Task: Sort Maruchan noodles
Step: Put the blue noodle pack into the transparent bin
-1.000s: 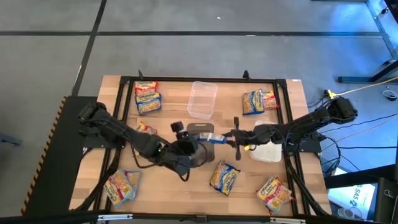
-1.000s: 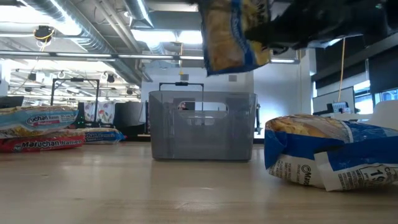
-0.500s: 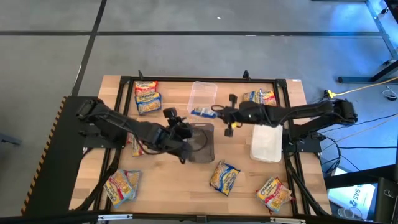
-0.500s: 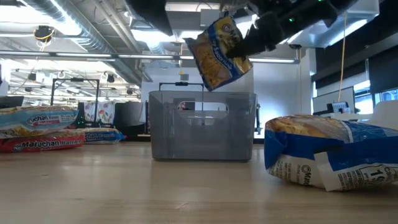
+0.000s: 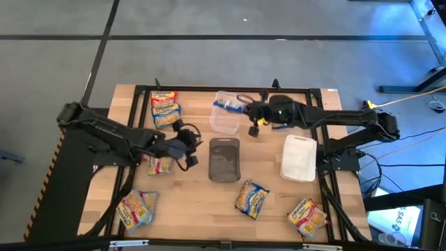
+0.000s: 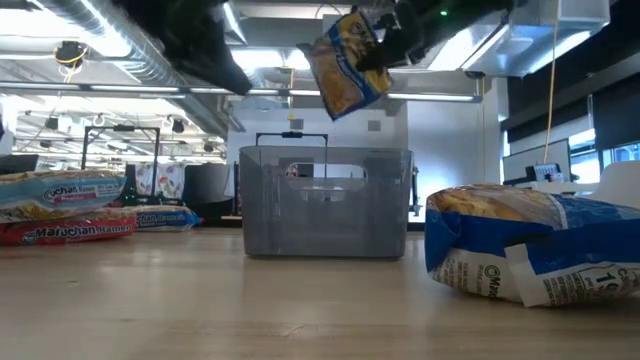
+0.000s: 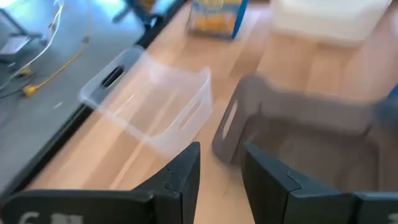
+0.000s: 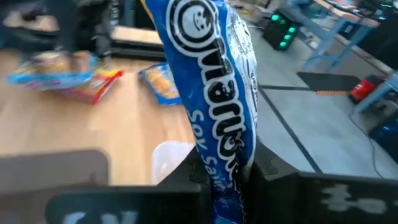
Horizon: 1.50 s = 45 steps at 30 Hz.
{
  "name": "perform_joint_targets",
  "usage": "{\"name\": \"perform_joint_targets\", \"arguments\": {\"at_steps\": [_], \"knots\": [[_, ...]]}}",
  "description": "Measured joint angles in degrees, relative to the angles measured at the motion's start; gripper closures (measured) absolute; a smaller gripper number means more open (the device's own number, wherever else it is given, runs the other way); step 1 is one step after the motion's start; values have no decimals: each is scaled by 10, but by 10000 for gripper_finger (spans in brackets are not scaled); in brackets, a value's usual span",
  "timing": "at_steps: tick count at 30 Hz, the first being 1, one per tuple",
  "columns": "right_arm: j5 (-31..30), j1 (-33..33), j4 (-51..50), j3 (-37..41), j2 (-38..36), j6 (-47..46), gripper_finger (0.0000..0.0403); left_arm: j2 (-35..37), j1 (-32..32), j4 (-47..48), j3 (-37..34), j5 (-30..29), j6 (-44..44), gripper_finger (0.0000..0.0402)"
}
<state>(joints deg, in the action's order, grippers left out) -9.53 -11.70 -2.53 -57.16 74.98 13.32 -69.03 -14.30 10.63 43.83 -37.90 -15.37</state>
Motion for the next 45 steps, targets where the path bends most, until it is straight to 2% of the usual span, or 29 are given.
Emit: {"name": "perform_joint_targets", "arguments": {"at_steps": [4,7,13,18,21,24,31,39,45], "knots": [[5,-32,-66,-74,31,-3,377,7,10,-170,-94,9,31,294],[14,-57,-133,-141,76,0,377,2,24,-247,-141,-4,39,294],[55,-118,-285,-296,196,34,377,3,60,-276,-189,-9,35,294],[99,-165,-400,-421,306,50,377,-8,103,-278,-194,-8,36,294],[138,-183,-458,-468,361,52,377,-26,138,-281,-194,-5,38,294],[165,-189,-485,-480,394,55,377,-55,173,-295,-194,10,40,294],[167,-186,-518,-481,416,69,377,-132,250,-390,-193,33,47,294],[162,-187,-511,-481,416,70,377,-236,313,-543,-193,151,83,294],[161,-187,-500,-481,416,105,377,-286,320,-626,-193,272,85,294]]}}
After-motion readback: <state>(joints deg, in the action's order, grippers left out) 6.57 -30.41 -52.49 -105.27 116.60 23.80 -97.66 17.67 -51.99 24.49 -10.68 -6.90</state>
